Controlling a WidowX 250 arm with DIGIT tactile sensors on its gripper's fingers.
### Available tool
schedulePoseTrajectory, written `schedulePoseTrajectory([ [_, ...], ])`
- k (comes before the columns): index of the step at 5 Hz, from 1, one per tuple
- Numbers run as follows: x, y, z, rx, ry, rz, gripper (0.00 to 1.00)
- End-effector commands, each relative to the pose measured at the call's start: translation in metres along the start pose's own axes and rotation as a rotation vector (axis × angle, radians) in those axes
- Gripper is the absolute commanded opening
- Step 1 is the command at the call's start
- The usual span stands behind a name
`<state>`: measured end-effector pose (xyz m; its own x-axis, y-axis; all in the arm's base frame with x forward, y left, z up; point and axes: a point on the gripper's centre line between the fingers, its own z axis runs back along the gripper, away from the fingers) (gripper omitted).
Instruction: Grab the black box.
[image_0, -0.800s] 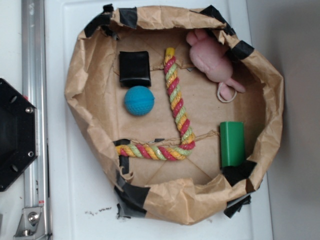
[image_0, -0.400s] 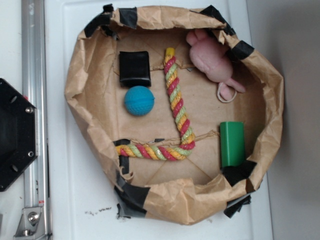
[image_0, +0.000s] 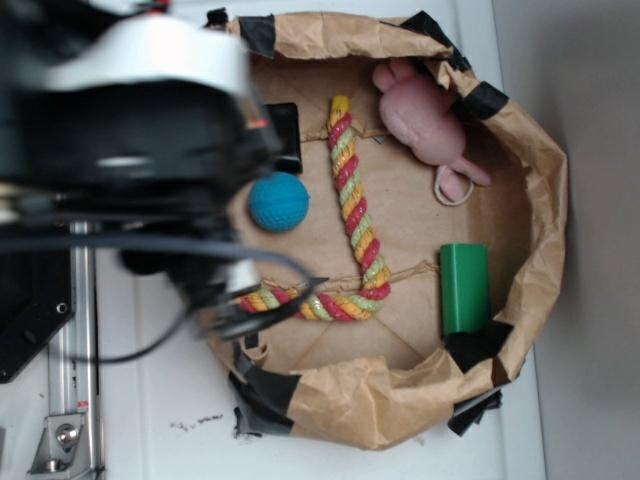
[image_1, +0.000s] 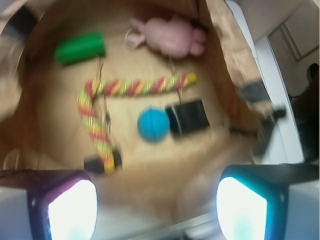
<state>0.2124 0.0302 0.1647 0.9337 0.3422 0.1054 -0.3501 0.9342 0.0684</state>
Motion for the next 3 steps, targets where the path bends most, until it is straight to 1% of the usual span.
schedulePoseTrajectory([
  [1,0.044,0.018,-0.047,-0.025,-0.014,0.503,1.0],
  [2,0.032,0.034,-0.068,-0.05,0.039,0.757,1.0],
  [3,0.021,0.038,-0.083,-0.066,0.088,0.913,1.0],
])
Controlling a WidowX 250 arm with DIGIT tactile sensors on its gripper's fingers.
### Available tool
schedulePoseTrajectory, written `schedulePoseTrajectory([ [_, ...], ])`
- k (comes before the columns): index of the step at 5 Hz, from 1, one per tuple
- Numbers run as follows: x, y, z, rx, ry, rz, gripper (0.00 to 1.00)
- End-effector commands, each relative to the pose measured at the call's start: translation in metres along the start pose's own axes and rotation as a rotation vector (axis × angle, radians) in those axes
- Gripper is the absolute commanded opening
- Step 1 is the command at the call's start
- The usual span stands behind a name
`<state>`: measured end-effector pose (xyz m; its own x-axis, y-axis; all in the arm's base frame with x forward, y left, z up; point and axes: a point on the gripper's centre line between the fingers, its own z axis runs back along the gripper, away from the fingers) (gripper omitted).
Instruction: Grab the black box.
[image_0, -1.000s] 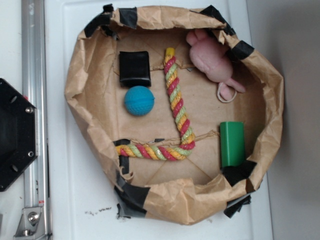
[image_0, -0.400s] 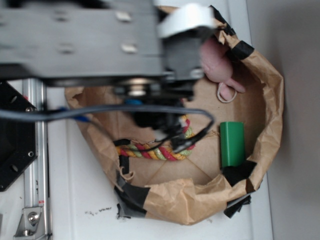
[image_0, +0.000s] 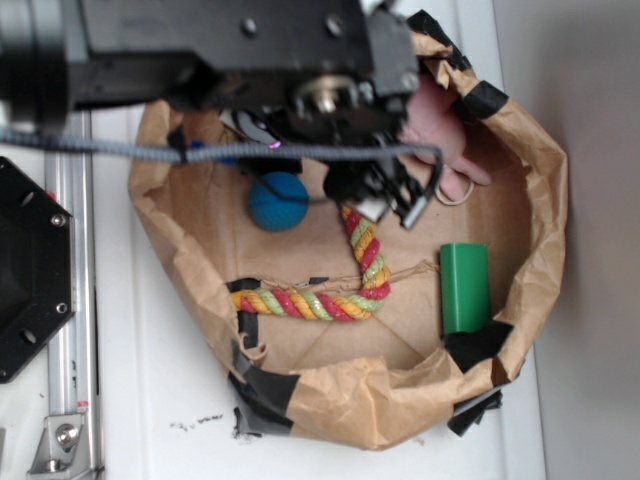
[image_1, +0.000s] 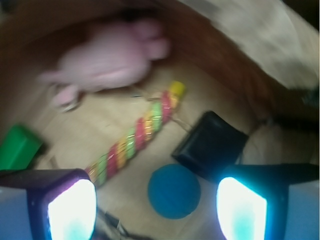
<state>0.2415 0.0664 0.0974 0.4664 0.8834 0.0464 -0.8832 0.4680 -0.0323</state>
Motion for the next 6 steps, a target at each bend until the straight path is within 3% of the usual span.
schedulePoseTrajectory([
  [1,-0.002,0.033,-0.027,0.021,0.066,0.239,1.0],
  [2,-0.009,0.043,-0.026,0.036,0.043,0.279,1.0],
  [4,-0.017,0.052,-0.028,0.104,-0.09,0.335,1.0],
  [5,0.013,0.016,-0.064,0.056,-0.119,0.347,1.0],
  [6,0.016,0.008,-0.084,0.067,-0.159,0.398,1.0],
])
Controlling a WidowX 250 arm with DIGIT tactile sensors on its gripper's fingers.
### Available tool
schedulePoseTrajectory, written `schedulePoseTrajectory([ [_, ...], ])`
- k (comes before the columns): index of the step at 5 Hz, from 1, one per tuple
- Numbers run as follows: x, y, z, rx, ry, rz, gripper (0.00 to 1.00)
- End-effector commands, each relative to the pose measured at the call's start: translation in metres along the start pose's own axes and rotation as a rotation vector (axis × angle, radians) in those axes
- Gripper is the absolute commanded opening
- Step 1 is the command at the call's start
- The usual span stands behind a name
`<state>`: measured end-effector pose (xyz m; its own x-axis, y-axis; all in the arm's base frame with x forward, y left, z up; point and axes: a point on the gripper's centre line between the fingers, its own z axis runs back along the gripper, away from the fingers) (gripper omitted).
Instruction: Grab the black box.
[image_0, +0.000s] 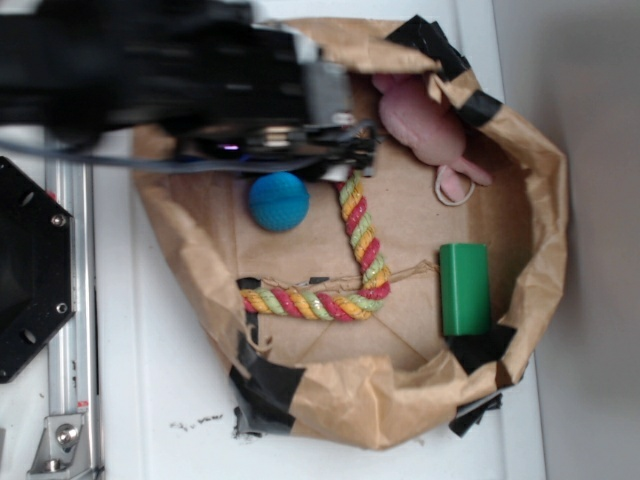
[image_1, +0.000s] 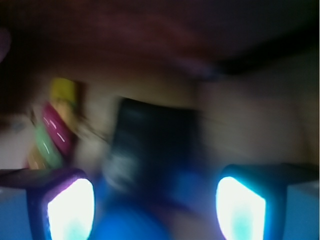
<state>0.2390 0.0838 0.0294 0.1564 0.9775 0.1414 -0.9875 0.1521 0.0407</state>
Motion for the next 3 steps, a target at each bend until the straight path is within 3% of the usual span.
schedulePoseTrajectory([
  [1,0.0,-0.007,-0.031,-0.012,-0.042,0.066,1.0],
  [3,-0.014,0.043,0.002,-0.056,-0.018,0.015,1.0],
])
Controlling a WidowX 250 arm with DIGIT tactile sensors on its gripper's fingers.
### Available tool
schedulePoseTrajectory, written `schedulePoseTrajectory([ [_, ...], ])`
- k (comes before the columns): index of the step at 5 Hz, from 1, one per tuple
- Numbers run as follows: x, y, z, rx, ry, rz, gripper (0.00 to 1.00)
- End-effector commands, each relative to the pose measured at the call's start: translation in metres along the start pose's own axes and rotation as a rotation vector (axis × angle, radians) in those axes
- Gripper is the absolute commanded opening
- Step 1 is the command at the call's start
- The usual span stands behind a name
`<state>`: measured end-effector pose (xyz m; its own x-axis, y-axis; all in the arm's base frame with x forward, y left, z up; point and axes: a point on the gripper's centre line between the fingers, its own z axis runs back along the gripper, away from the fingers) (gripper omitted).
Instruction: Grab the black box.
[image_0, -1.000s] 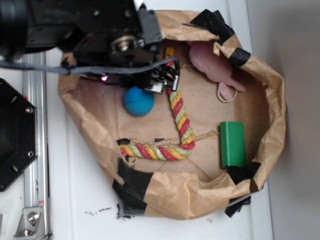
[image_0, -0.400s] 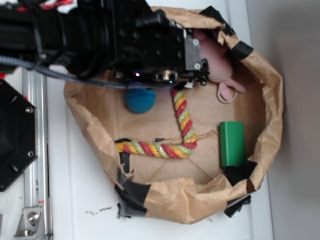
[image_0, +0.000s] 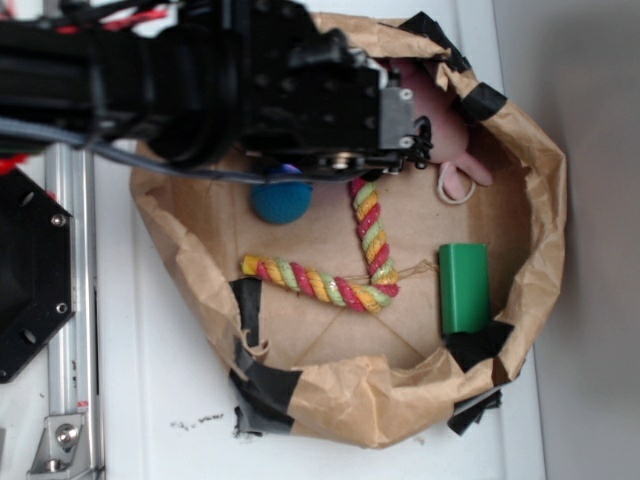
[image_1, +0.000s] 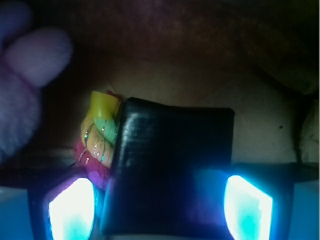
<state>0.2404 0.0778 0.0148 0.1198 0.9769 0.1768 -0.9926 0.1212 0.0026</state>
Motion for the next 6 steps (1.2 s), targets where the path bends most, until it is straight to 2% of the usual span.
schedulePoseTrajectory([
  [1,-0.005,0.054,0.028,-0.046,0.018,-0.029,1.0],
  [2,-0.003,0.056,0.028,-0.03,0.014,-0.025,1.0],
  [3,0.005,0.018,0.004,-0.017,0.018,-0.019,1.0],
  [5,0.009,0.006,-0.008,-0.008,0.01,-0.023,1.0],
  [6,0.008,0.013,-0.009,0.001,0.003,-0.04,1.0],
])
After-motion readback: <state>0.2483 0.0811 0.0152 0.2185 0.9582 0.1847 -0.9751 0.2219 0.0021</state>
